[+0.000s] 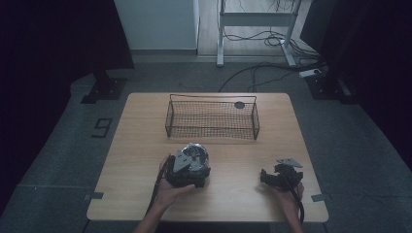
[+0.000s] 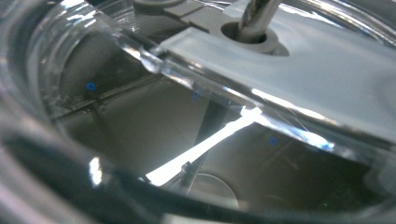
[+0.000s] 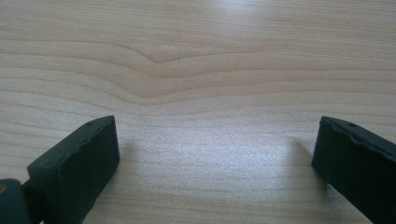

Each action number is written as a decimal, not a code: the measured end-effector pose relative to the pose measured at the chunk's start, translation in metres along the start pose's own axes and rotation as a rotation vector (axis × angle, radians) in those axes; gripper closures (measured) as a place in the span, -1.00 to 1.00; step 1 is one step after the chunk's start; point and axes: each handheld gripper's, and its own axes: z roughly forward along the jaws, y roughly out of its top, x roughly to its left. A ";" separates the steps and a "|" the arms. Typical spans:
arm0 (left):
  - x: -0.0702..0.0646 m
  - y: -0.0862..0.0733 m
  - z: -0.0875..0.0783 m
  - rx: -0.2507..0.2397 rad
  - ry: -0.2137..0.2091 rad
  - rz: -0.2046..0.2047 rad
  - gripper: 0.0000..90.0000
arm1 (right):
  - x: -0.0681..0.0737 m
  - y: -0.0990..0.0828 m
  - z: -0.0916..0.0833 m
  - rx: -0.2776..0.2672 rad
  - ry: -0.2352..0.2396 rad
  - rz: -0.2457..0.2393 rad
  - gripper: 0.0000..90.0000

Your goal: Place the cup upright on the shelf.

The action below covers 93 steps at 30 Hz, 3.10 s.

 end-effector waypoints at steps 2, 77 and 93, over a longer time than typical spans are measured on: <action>0.003 0.000 -0.003 0.000 0.003 -0.009 -0.92 | 0.000 0.000 0.000 0.001 0.000 0.001 -0.99; 0.072 0.056 -0.005 -0.055 0.099 -0.100 -0.91 | -0.001 0.000 0.000 -0.004 0.009 -0.009 -0.97; 0.079 0.078 0.001 -0.062 0.100 -0.106 -0.91 | 0.000 0.000 0.000 -0.004 0.009 -0.007 -0.97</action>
